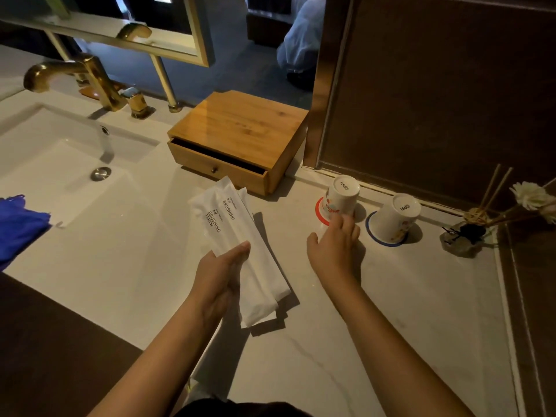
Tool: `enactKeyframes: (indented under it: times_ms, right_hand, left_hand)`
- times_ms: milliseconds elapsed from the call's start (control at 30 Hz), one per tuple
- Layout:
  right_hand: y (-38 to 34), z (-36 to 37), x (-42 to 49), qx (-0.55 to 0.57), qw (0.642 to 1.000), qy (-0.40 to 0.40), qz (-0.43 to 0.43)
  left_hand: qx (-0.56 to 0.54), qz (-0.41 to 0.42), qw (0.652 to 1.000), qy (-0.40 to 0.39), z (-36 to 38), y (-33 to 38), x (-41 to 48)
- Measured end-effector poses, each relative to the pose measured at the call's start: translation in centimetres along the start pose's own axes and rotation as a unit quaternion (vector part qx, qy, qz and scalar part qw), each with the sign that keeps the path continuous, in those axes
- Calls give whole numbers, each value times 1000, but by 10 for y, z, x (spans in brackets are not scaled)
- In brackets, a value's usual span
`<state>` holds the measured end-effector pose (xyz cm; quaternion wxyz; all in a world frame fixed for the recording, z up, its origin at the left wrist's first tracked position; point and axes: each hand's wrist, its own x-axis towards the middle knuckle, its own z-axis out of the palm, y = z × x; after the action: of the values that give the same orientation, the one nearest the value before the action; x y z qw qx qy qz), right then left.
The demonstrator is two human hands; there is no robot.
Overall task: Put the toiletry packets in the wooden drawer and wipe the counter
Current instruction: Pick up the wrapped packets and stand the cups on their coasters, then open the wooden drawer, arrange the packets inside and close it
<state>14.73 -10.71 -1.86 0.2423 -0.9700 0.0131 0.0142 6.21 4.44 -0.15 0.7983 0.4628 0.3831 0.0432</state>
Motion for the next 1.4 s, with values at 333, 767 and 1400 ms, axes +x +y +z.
enactKeyframes:
  times_ms: [333,767,1400]
  right_hand:
    - [-102,25,60,-24,950,-21,-310]
    - [-145,56,69,-136,939,25,-315]
    - [-157,64,79,-59,959,-11,-277]
  left_hand:
    - [-11,34,999,39,-40,24,-2]
    - [-51,40,997,52,-84,55,22]
    - [-132,25,989,66,-137,88,52]
